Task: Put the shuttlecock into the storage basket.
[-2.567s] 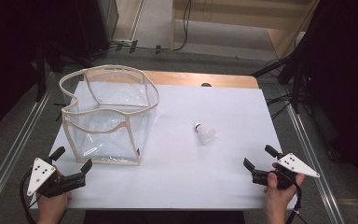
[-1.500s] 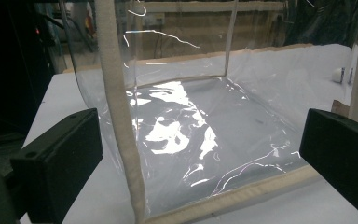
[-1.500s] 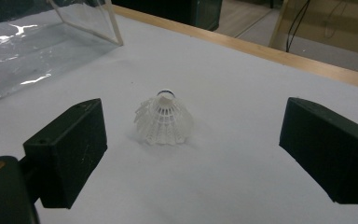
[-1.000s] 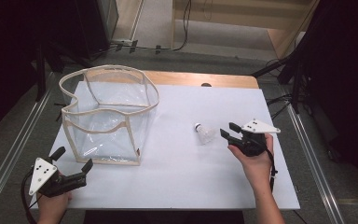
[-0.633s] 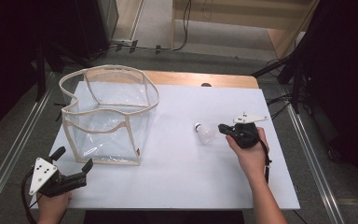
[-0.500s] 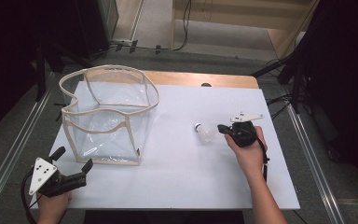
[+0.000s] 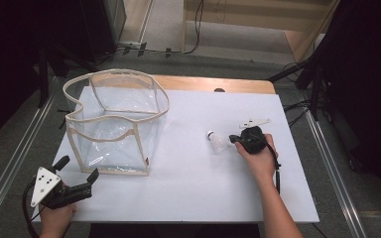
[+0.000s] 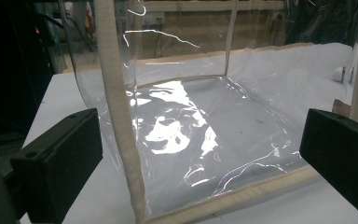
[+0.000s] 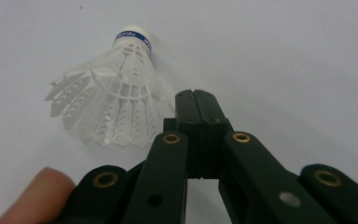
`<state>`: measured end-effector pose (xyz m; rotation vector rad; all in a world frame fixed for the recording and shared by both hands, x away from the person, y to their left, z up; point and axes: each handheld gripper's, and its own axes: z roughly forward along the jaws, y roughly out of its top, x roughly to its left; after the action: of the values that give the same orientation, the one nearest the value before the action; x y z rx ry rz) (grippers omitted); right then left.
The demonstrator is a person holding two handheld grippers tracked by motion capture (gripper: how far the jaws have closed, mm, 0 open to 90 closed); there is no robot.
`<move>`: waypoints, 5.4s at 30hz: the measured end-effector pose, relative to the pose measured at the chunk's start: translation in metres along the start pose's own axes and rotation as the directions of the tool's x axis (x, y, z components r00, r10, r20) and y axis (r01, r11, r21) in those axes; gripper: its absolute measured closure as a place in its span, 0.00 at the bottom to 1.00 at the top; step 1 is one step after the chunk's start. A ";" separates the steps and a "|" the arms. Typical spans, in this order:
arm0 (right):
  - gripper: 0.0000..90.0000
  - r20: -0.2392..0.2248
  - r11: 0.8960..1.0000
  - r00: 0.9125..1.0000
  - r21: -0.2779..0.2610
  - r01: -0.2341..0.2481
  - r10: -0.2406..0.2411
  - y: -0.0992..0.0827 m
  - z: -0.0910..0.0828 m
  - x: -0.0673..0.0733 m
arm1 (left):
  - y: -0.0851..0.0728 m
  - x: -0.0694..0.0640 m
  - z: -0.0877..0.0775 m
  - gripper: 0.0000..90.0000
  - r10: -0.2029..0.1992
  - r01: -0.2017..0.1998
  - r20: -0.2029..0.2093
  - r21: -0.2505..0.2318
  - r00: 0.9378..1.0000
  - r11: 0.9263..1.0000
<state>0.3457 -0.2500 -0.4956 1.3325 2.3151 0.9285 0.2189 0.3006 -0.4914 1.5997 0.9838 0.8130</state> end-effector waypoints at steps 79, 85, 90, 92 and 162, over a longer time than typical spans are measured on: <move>0.61 -0.129 0.980 0.971 -0.041 0.195 -0.199 0.102 0.069 0.061 | 0.000 0.000 0.000 0.00 0.007 -0.007 0.002 -0.002 1.000 1.000; 0.46 -0.107 0.983 0.977 -0.003 0.184 -0.183 0.104 0.082 0.052 | 0.000 0.000 0.000 0.00 0.004 -0.004 0.003 -0.003 1.000 1.000; 0.48 -0.098 0.980 0.977 0.027 0.195 -0.191 0.103 0.095 0.053 | 0.000 0.001 0.000 0.00 0.003 -0.003 0.005 -0.003 1.000 1.000; 0.49 -0.096 0.978 0.975 0.032 0.204 -0.200 0.103 0.097 0.054 | 0.000 0.001 0.001 0.00 0.000 0.000 0.005 -0.004 1.000 1.000; 0.70 -0.103 0.978 0.989 -0.187 0.088 -0.109 0.128 0.000 0.080 | 0.000 0.001 0.001 0.00 0.001 -0.001 0.005 -0.001 1.000 1.000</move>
<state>0.3874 -0.1360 -0.4057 1.1079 2.2903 1.1782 0.2201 0.3006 -0.4912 1.6008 0.9787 0.8100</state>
